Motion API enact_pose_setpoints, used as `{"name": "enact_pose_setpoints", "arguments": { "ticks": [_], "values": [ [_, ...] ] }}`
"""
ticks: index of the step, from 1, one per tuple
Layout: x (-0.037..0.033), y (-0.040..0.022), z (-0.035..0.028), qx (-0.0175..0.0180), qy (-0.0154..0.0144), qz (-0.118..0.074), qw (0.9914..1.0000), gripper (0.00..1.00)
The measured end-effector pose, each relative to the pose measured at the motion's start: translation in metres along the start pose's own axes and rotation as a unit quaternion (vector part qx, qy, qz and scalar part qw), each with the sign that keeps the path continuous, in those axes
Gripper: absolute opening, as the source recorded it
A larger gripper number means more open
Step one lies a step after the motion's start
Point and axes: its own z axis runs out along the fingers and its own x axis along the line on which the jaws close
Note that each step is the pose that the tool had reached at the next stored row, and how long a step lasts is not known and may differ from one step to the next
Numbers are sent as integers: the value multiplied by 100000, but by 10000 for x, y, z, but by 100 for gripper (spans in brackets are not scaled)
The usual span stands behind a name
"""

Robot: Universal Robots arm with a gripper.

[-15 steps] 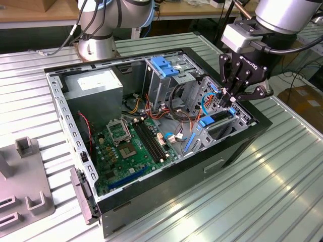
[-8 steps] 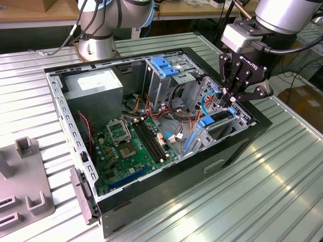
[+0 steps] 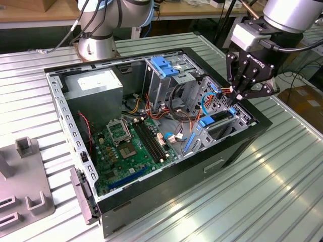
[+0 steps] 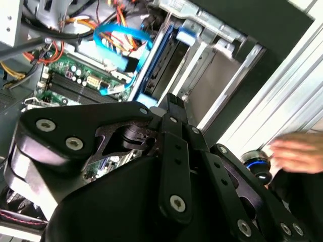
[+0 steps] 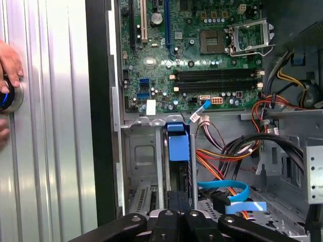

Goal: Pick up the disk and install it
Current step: 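Insert the first disk wire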

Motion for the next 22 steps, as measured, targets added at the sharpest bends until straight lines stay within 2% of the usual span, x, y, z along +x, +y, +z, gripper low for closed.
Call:
{"name": "enact_pose_setpoints", "arguments": {
  "ticks": [7,12,13,16,18,20,22],
  "values": [
    [-10,-192,1,4,2,-26,100000,10],
    [-24,-436,2,5,-1,-125,100000,10],
    [-26,-466,-2,10,-2,-462,99999,10],
    [-27,-475,-5,61,-10,-2716,99963,10],
    [-27,-476,-6,109,-1,-4808,99884,10],
    [-30,-492,-5,170,-5,-7633,99708,10],
    [-56,-523,-6,185,1,-8204,99663,10]
  ]
}}
